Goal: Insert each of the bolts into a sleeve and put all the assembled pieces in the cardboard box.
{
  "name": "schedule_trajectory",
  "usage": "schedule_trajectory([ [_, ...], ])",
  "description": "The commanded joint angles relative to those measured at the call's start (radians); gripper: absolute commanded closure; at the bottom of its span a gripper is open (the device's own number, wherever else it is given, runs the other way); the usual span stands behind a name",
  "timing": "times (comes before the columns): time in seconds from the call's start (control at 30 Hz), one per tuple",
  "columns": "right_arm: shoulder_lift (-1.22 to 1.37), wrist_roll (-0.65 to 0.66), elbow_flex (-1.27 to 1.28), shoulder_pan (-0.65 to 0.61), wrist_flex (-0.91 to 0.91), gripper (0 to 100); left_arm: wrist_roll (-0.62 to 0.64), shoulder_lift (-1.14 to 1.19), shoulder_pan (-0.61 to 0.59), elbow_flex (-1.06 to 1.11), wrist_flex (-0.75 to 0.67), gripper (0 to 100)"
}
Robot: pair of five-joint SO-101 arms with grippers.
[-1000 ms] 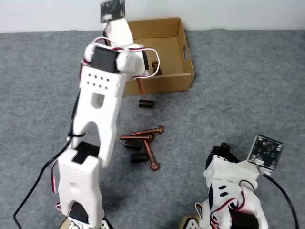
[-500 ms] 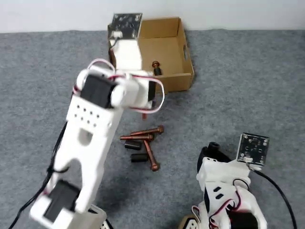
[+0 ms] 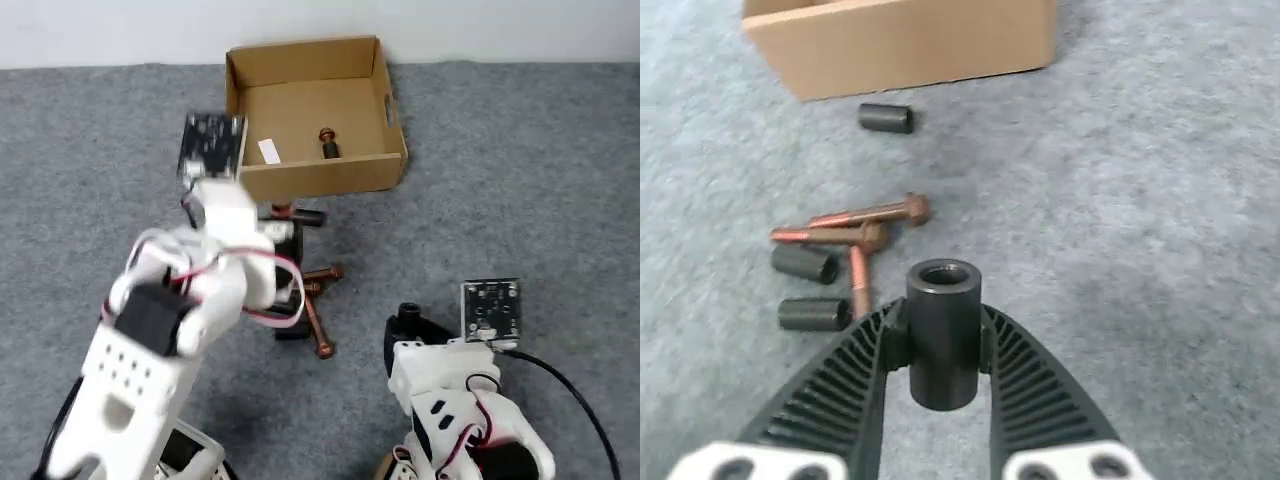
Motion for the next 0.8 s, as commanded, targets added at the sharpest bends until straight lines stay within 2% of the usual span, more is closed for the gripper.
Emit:
schedule_trajectory([
  [0.0, -0.004, 0.060, -0.021, -0.093, -0.015, 99.1, 0.034, -0.189, 0.009, 0.113, -0.104, 100],
  [0.23, -0.001, 0.175, 0.006, -0.185, -0.119, 99.1, 0.040, -0.462, 0.063, 0.317, -0.215, 100],
  [0.4, 0.004, 0.235, 0.008, -0.334, -0.163, 99.1, 0.041, -0.591, 0.098, 0.417, -0.310, 99],
  [0.5, 0.005, 0.333, 0.012, -0.400, -0.171, 99.1, 0.041, -0.649, 0.130, 0.456, -0.361, 99],
  [0.6, 0.005, 0.393, 0.011, -0.403, -0.171, 99.1, 0.041, -0.684, 0.150, 0.472, -0.371, 99],
  [0.77, 0.005, 0.396, 0.011, -0.403, -0.236, 99.1, 0.048, -0.721, 0.152, 0.489, -0.321, 99],
])
